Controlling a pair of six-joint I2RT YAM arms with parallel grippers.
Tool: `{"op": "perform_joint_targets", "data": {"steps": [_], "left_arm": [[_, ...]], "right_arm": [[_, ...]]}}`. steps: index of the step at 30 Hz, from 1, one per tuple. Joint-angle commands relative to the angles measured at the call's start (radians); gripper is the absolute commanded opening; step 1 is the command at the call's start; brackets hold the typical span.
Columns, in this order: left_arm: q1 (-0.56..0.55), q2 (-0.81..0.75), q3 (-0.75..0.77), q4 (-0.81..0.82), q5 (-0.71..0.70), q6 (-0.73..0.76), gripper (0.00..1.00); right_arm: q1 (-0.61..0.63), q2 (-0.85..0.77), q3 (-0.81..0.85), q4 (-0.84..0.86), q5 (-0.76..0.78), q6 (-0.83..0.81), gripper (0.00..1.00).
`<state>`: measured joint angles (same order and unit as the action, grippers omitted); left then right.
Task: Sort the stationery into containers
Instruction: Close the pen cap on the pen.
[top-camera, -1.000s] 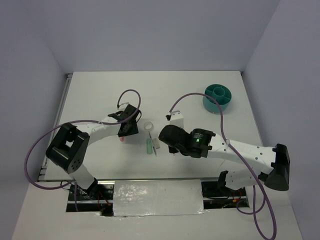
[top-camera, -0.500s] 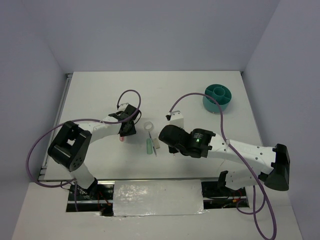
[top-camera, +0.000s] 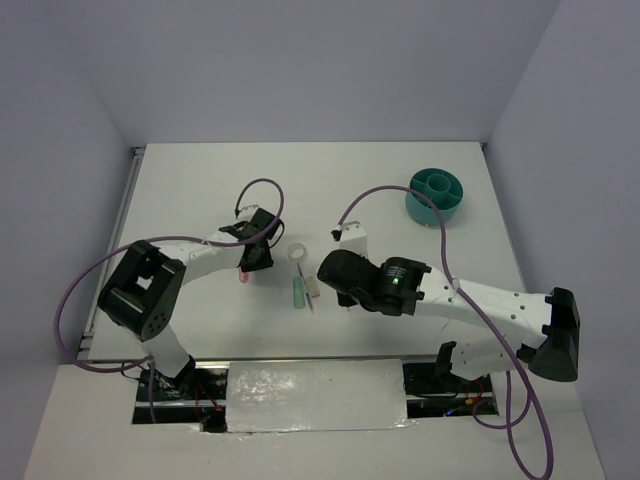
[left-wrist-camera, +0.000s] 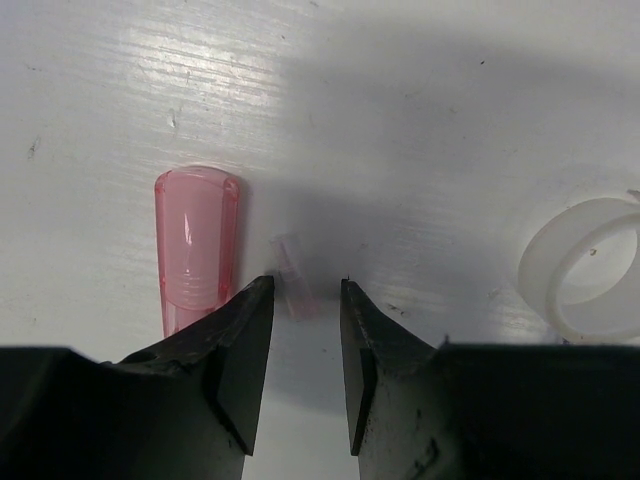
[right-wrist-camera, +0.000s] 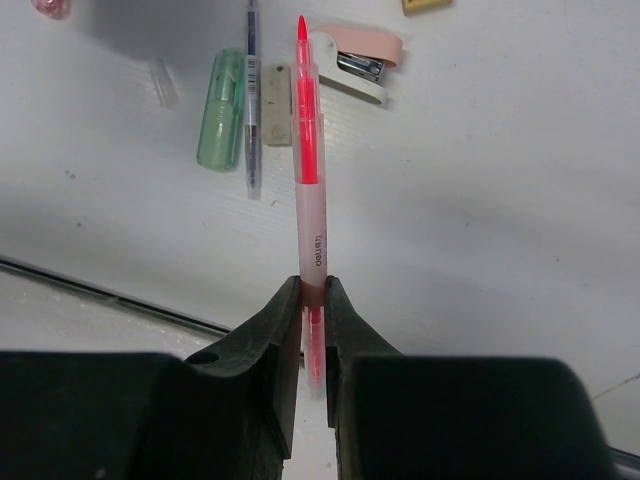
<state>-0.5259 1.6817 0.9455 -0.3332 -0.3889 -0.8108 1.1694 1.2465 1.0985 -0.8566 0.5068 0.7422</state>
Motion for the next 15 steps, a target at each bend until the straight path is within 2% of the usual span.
{"op": "perform_joint_targets", "data": {"steps": [1, 8, 11, 12, 14, 15], "left_arm": [[0.01, 0.044, 0.003, 0.002, 0.01, -0.002, 0.45], [0.017, 0.047, 0.004, 0.003, 0.008, -0.018, 0.44], [0.018, 0.047, -0.001, 0.002, 0.013, -0.018, 0.4], [0.018, 0.046, -0.002, 0.005, 0.012, -0.019, 0.38], [0.018, 0.05, -0.013, 0.014, 0.019, -0.018, 0.26], [0.018, 0.055, -0.016, 0.016, 0.022, -0.018, 0.16]], "right_arm": [[0.007, -0.007, 0.0, 0.013, 0.007, -0.004, 0.0], [0.007, 0.014, 0.011, 0.01, -0.001, -0.01, 0.0], [0.007, 0.018, 0.011, 0.008, 0.001, -0.012, 0.0], [0.007, 0.019, 0.012, 0.007, 0.002, -0.012, 0.0], [0.007, 0.021, 0.015, 0.007, 0.002, -0.012, 0.0], [0.007, 0.019, 0.015, 0.008, 0.002, -0.012, 0.0]]}}
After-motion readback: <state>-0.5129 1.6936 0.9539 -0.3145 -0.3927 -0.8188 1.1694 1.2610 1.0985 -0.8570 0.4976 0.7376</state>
